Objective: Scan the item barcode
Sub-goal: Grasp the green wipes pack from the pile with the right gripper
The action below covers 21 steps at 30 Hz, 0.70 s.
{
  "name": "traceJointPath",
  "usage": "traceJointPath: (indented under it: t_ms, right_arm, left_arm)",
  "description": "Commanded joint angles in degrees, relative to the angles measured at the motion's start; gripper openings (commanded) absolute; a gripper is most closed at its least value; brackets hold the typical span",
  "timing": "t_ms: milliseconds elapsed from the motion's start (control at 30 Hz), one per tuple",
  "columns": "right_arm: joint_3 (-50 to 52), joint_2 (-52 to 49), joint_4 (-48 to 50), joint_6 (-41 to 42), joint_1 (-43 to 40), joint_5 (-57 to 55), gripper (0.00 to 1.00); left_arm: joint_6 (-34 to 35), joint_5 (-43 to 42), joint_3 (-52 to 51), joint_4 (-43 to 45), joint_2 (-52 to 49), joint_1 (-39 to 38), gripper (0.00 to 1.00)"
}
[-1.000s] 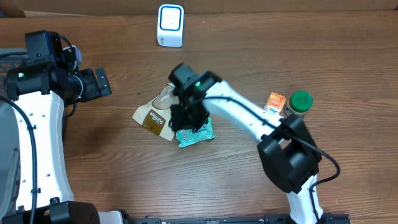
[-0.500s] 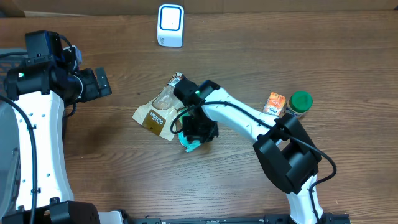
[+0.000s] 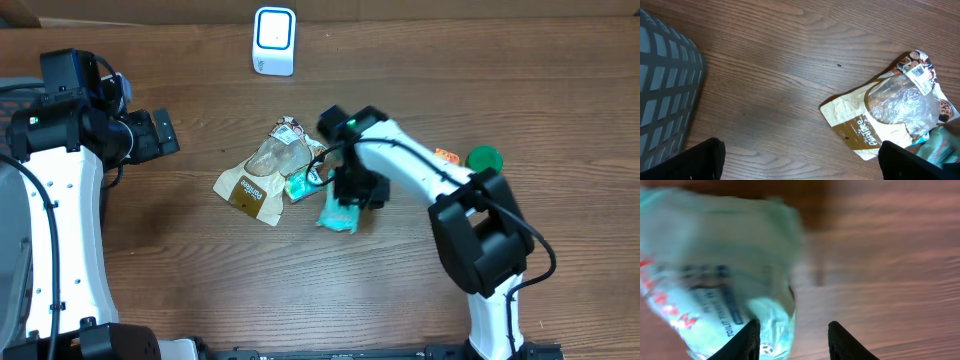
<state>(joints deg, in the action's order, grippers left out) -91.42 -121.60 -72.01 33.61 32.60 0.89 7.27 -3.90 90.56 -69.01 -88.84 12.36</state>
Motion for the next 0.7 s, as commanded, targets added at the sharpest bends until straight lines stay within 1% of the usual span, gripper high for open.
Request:
traceJointPath:
  t_ms: [0,33,167,367,533,667]
  right_arm:
    - [0.5,0.0,-0.1,-1.1,-5.0,-3.3,0.4]
    - [0.5,0.0,-0.2,-1.7,-6.1,-3.0,0.4]
    - [-0.5,0.0,-0.2,-9.0,-9.6,3.3,0.4]
    - [-2.8,0.0,0.1,-18.5,-11.4,12.9,0.41]
    - [-2.7,0.0,-0.6,-24.8,-11.4,16.0,0.49]
    - [-1.7,0.0,-0.5,-24.9,-11.4,16.4,0.55]
  left_arm:
    - [-0.7,-0.2,0.3,0.0,0.3,-0.4,1.0]
    - [-0.7,-0.2,0.3,0.0,0.3,-0.4,1.0]
    - [-0.7,-0.2,0.3,0.0,0.3,-0.4,0.99]
    - [-0.7,-0.2,0.3,0.0,0.3,-0.4,1.0]
    - [-0.7,-0.2,0.3,0.0,0.3,-0.4,1.0]
    - [-0.7,-0.2,0.3,0.0,0.3,-0.4,1.0]
